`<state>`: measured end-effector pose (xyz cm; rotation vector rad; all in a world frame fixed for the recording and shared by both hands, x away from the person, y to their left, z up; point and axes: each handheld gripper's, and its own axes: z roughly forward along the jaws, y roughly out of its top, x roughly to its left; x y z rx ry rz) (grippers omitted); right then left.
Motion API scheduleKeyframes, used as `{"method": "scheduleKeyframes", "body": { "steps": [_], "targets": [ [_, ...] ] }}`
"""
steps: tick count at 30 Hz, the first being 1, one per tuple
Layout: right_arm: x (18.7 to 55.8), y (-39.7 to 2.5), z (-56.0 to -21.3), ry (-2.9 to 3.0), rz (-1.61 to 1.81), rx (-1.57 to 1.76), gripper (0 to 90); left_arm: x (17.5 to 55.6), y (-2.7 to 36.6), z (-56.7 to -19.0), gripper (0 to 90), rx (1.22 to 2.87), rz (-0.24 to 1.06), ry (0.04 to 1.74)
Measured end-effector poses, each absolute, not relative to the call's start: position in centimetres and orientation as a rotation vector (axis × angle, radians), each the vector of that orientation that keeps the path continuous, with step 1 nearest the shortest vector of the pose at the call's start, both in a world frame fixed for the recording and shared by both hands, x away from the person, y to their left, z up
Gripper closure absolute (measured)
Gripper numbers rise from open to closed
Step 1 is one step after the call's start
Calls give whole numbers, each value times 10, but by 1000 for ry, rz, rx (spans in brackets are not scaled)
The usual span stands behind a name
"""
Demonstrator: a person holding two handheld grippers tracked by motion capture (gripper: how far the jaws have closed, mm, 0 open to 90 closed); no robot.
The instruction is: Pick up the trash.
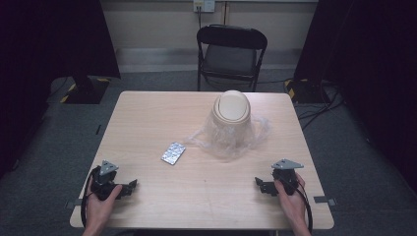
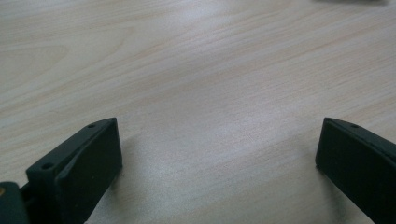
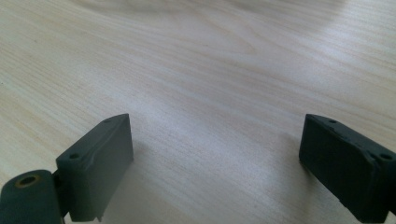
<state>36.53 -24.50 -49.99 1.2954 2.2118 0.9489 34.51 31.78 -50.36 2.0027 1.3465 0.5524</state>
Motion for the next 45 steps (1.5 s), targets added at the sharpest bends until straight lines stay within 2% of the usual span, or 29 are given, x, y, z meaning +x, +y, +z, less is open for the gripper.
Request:
{"method": "scheduleKeyframes", "body": {
  "steps": [6,8,10,21,32,45],
  "targets": [
    [365,-244,-500,2206,947,1302,93,346,317,-503,0,2008,553,1342],
    [365,-244,-499,2201,949,1303,144,346,317,-503,0,2007,552,1343],
    [365,-243,-498,2209,965,1296,149,346,318,-503,1,2012,553,1337],
    [362,-235,-483,2234,1044,1237,150,347,319,-503,0,2017,546,1324],
    [377,-216,-463,2268,1163,1181,194,347,319,-503,0,2019,546,1321],
    [397,-187,-444,2315,1270,1109,195,347,319,-503,0,2019,546,1322]
  ]
}}
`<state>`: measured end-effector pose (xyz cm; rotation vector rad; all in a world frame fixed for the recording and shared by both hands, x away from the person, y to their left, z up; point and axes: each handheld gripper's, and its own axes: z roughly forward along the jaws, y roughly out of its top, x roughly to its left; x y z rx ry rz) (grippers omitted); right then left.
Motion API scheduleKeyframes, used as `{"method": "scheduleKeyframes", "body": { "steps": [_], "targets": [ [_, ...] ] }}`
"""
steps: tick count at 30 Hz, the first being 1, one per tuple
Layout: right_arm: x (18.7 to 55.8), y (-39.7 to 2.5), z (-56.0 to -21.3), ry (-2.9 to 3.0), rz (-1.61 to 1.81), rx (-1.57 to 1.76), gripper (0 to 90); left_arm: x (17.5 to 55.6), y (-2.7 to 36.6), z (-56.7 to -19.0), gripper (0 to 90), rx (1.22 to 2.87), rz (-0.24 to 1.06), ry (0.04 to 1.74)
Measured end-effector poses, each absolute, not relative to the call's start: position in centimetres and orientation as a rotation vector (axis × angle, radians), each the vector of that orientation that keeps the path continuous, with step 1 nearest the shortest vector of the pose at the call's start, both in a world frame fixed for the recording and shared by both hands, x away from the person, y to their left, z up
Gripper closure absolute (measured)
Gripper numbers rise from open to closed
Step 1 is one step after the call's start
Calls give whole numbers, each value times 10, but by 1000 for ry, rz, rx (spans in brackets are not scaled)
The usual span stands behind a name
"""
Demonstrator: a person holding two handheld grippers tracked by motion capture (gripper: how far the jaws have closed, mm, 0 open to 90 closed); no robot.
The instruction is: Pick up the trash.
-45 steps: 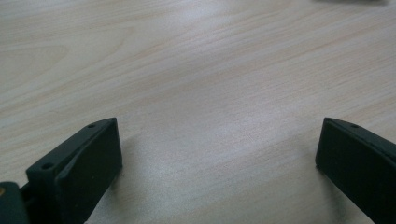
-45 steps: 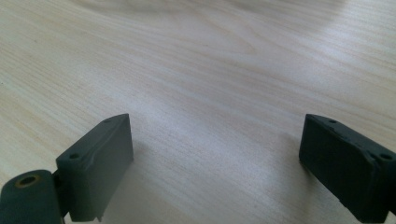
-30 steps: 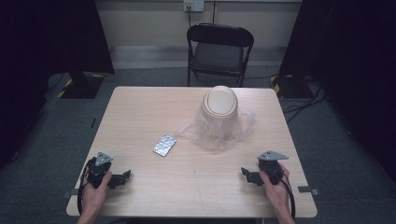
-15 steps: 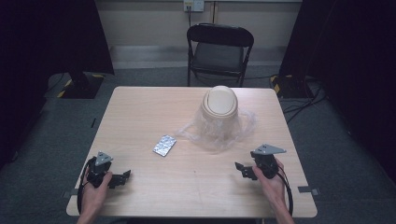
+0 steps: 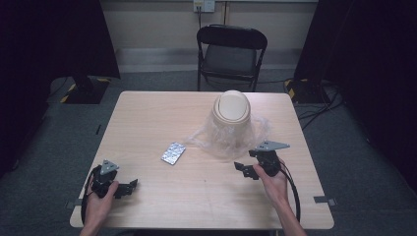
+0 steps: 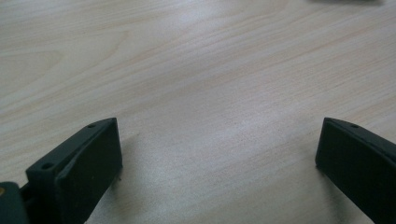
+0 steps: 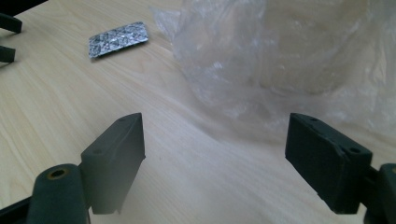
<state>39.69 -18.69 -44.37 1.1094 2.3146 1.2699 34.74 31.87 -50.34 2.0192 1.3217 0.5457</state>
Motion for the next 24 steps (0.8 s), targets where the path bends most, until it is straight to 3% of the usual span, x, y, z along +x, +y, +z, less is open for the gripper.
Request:
{"method": "scheduleKeyframes", "body": {
  "steps": [24],
  "targets": [
    [450,-133,-378,2294,1367,924,205,347,319,-503,0,2018,545,1322]
  ]
}}
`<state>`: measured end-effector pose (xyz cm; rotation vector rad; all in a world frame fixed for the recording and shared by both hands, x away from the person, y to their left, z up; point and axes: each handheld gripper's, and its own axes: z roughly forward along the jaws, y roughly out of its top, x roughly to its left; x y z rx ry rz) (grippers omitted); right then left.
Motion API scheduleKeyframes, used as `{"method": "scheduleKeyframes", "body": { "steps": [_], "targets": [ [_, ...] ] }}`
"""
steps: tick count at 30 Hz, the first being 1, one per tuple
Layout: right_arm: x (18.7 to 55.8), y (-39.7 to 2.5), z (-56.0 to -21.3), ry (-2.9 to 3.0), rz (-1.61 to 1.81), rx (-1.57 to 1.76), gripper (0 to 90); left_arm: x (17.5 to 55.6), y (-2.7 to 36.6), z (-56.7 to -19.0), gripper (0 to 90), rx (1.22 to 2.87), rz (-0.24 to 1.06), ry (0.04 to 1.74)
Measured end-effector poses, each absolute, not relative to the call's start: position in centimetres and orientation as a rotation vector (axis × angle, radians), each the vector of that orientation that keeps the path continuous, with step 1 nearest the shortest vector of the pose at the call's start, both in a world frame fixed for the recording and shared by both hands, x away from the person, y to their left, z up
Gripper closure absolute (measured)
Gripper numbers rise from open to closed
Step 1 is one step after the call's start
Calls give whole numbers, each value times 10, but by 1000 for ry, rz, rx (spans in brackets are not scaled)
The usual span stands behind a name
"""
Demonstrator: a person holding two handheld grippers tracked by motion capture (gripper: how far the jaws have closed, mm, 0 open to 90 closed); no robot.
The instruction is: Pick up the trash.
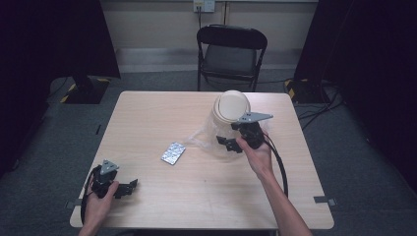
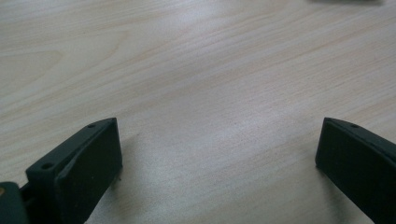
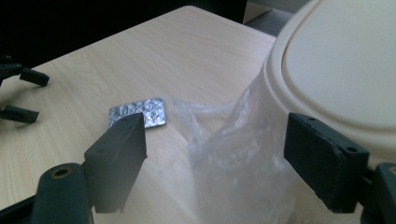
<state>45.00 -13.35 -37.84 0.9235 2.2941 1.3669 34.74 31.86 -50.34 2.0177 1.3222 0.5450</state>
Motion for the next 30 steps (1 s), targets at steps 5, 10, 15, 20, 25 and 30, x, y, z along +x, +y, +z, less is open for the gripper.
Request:
{"method": "scheduleKeyframes", "body": {
  "steps": [5,10,15,20,25,30],
  "targets": [
    [471,-126,-361,2272,1342,926,198,347,319,-503,0,2017,545,1322],
    [484,-124,-364,2273,1322,943,196,347,319,-503,0,2020,545,1321],
    [496,-124,-374,2276,1313,972,189,347,319,-503,0,2019,545,1322],
    [502,-123,-380,2272,1290,988,188,347,319,-503,0,2019,546,1322],
    [505,-119,-383,2261,1270,998,183,347,319,-503,0,2017,545,1322],
    [508,-116,-387,2261,1235,1001,160,347,319,-503,0,2020,546,1321]
  ]
}}
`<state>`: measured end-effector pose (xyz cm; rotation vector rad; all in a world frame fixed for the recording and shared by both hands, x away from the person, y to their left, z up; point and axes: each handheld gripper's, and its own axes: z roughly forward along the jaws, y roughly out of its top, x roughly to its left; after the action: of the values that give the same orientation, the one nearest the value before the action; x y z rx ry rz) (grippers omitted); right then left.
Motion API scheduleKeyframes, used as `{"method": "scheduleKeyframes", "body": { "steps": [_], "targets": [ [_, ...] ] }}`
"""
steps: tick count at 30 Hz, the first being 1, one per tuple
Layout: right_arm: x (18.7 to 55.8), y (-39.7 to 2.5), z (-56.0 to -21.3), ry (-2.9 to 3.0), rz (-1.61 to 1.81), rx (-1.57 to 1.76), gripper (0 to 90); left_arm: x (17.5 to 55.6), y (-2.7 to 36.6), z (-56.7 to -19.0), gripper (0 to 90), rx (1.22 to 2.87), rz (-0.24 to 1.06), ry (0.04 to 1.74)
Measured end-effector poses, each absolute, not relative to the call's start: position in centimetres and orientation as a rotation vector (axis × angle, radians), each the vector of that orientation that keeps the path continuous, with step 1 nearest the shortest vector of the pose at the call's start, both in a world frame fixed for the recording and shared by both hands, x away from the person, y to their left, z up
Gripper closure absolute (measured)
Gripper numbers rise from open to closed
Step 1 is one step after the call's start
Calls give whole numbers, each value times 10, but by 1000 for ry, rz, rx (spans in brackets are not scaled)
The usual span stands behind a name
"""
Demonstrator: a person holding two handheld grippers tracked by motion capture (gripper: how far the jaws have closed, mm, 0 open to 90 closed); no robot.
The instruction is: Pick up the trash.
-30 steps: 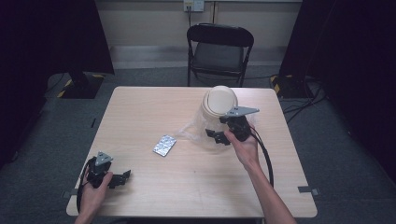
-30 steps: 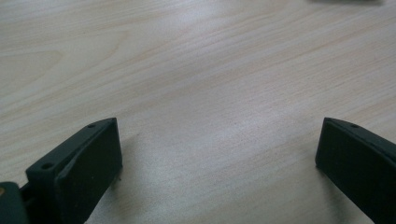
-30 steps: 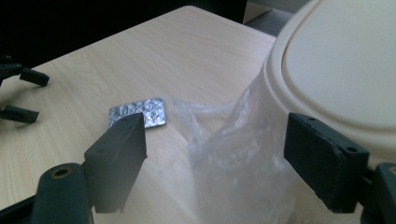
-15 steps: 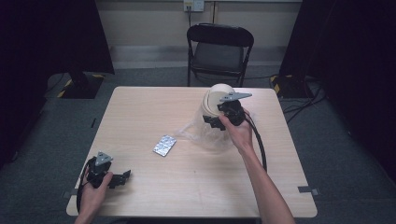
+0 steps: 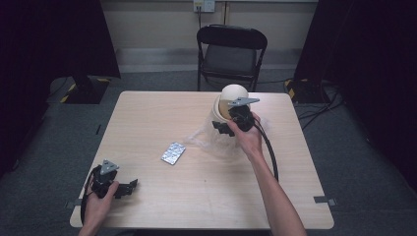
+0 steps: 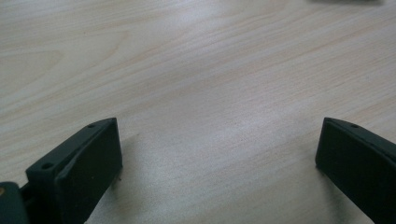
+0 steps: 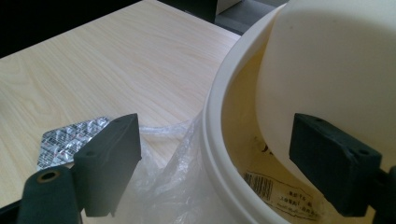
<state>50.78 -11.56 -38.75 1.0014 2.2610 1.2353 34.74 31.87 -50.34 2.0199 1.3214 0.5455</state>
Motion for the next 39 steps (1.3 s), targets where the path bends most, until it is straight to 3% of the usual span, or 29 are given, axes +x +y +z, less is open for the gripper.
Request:
{"method": "scheduleKeyframes", "body": {
  "steps": [16,29,39],
  "targets": [
    [508,-117,-391,2216,1236,1026,158,347,319,-503,0,2020,545,1321],
    [467,-108,-371,2210,1338,936,149,347,319,-503,0,2016,545,1323],
    [438,-58,-405,2388,1340,857,141,348,319,-504,0,2017,544,1319]
  ]
}}
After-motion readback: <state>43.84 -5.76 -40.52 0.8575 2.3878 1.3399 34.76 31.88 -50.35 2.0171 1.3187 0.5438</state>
